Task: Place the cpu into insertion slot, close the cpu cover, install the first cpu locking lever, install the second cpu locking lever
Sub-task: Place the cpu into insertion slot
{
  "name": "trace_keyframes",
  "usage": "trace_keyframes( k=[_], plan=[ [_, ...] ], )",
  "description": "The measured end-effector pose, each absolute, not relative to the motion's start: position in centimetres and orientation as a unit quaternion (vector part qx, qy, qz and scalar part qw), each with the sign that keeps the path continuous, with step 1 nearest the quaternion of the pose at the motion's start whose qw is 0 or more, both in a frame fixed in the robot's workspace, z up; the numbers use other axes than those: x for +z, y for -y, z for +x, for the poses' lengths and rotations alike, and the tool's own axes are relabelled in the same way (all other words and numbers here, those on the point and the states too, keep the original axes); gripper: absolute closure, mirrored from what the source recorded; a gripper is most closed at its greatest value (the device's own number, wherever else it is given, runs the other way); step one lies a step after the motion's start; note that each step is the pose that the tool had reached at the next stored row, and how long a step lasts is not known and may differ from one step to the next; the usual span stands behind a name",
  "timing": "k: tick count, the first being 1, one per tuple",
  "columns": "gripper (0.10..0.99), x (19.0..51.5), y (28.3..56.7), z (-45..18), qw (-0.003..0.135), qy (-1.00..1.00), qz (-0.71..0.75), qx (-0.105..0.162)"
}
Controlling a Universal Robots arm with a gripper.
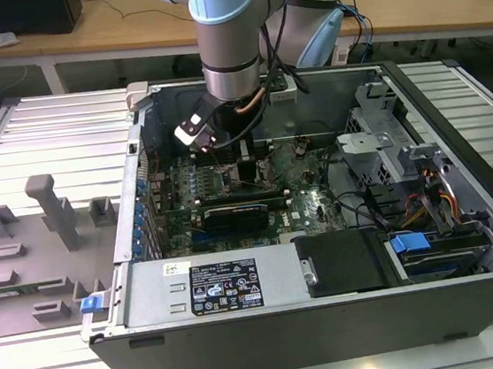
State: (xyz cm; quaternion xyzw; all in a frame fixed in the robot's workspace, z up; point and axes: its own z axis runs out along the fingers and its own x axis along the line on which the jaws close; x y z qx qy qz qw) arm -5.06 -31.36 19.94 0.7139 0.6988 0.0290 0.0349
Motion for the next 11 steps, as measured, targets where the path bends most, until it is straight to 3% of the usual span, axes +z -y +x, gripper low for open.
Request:
trace_keyframes(
  k=[11],
  plan=[
    [0.545, 19.91, 31.36, -5.07, 0.035, -0.699, 0.714, 0.029]
  ],
)
